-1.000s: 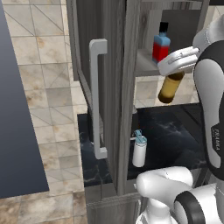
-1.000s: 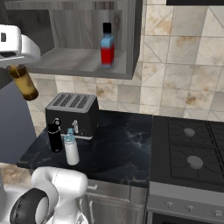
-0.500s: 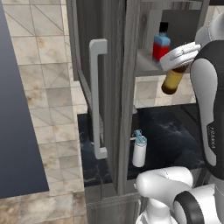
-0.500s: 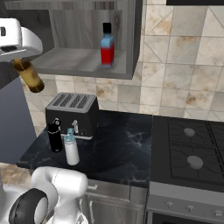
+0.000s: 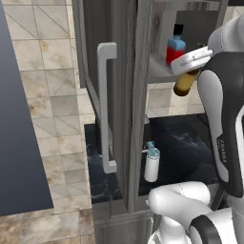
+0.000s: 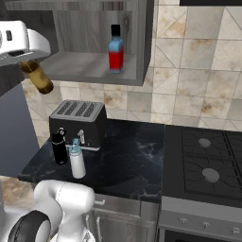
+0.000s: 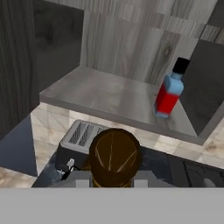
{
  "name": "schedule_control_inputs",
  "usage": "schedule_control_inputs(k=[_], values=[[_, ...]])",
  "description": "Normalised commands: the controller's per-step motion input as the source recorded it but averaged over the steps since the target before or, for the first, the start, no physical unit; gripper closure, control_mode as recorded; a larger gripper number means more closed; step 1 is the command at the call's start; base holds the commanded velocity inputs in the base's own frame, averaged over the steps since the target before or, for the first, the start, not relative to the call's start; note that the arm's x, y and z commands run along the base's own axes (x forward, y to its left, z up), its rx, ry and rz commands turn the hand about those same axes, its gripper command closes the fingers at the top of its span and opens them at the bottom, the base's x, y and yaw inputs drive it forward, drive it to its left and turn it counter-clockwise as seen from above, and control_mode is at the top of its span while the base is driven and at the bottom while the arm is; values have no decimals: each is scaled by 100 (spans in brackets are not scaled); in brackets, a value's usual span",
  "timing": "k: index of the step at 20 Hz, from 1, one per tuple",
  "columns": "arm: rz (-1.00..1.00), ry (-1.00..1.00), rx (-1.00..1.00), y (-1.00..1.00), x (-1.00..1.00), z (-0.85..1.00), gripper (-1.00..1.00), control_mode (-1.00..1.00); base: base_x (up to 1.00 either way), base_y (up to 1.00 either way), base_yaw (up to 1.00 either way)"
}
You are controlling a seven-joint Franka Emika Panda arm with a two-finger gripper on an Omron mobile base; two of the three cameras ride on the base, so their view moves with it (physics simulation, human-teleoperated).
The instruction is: Sort all alcoholic drinks to one cabinet, and non-alcoholic drinks to the other.
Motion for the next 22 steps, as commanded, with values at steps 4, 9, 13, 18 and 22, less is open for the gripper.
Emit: schedule_control_inputs(k=[4,9,13,18,22], values=[[0,-4,0,0,23,1,100,-100,0,0,0],[0,-5,0,0,21,3,100,-100,0,0,0],[-1,-7,0,0,18,7,100,-100,0,0,0],[-1,-5,0,0,18,5,100,-100,0,0,0],[-2,-3,0,0,18,0,100,-100,0,0,0]])
